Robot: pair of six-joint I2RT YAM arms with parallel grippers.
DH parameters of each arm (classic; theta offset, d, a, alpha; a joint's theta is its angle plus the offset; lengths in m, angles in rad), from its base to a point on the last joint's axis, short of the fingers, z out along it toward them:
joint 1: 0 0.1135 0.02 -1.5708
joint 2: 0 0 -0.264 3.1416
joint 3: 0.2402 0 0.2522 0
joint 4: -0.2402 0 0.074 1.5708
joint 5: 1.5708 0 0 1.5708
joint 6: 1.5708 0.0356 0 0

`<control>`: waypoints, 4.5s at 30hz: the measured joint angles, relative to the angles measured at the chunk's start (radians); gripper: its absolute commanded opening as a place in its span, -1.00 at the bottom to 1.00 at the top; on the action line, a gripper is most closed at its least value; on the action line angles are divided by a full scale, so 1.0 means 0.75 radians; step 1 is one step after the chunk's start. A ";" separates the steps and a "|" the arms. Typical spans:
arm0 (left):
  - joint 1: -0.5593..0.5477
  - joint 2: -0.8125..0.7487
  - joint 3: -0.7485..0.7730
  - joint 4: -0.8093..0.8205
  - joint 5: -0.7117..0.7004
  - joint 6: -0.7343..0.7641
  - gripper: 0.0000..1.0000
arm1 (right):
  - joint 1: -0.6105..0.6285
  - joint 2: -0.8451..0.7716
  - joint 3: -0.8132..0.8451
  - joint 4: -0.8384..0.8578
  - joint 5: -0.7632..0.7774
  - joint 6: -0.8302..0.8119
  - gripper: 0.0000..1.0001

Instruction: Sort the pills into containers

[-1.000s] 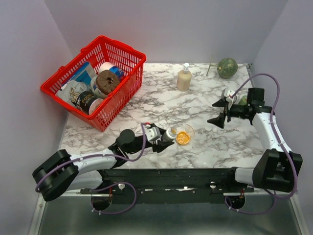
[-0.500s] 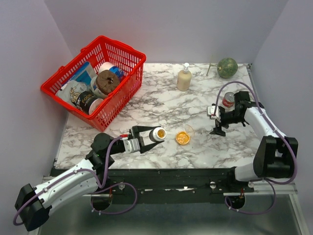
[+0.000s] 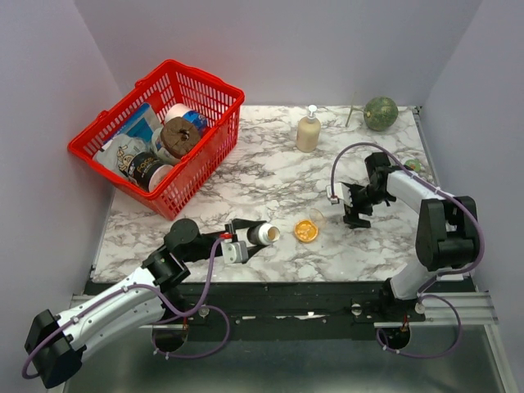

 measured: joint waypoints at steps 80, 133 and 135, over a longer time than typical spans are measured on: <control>-0.004 0.436 0.261 0.226 0.256 -0.571 -1.00 | 0.564 -0.323 0.763 -0.615 -0.973 0.617 -0.73; 0.006 0.356 0.259 0.025 -0.069 -0.686 -1.00 | 0.803 -0.418 0.518 0.092 -0.612 1.329 -0.76; 0.005 0.356 0.273 0.002 -0.122 -0.672 -1.00 | 0.803 -0.409 0.518 0.136 -0.583 1.376 -0.77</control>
